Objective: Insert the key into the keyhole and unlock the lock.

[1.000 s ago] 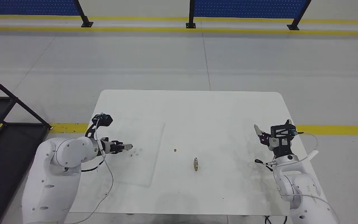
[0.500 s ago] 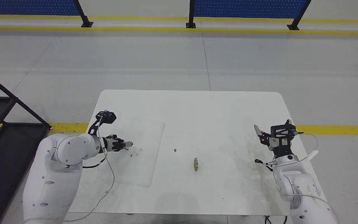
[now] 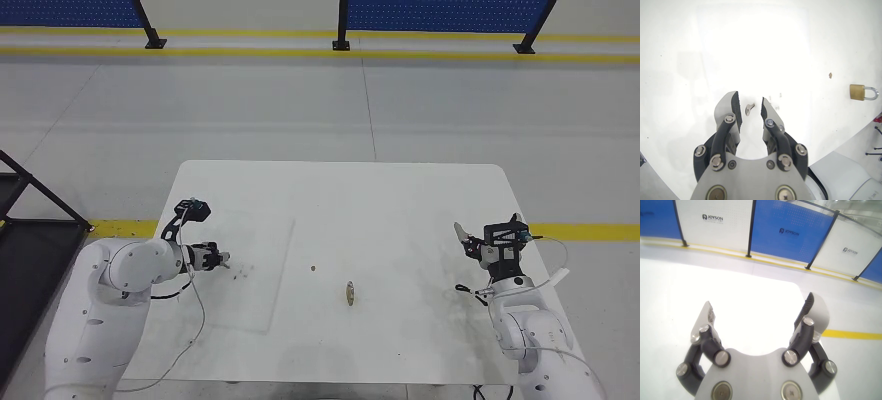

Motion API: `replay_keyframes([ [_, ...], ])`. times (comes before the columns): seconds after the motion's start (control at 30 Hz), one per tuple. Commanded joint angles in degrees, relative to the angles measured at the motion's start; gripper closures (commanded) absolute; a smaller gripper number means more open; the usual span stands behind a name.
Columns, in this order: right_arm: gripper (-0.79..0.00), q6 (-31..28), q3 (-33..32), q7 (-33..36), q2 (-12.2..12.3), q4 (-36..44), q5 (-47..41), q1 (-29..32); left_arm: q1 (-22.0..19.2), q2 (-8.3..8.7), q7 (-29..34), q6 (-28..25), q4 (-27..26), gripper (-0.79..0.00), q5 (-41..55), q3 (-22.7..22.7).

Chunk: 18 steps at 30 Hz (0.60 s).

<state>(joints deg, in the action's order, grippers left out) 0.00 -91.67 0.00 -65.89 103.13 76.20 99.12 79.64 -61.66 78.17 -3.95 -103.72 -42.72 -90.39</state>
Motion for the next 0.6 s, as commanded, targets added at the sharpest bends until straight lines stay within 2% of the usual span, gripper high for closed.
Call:
replay_keyframes([
  [0.0,-0.785,0.0,0.0,0.0,0.0,0.0,0.0,0.0,0.0,0.10,0.0,0.0,0.1,-0.243,-0.1,0.1],
  [0.07,-0.785,0.0,0.0,0.0,0.0,0.0,0.0,0.0,0.1,0.23,0.1,-0.1,0.2,-0.219,-0.1,0.4],
  [0.23,-0.785,0.0,0.0,0.0,0.0,0.0,0.0,0.0,0.3,0.51,0.2,-0.2,0.5,-0.219,-0.4,1.0],
  [0.33,-0.785,0.0,0.0,0.0,0.0,0.0,0.0,0.0,0.3,0.67,0.3,-0.1,0.5,-0.179,-0.2,1.2],
  [0.57,-0.785,0.0,0.0,0.0,0.0,0.0,0.0,0.0,0.4,1.09,0.3,0.2,0.5,-0.139,-0.3,1.2],
])
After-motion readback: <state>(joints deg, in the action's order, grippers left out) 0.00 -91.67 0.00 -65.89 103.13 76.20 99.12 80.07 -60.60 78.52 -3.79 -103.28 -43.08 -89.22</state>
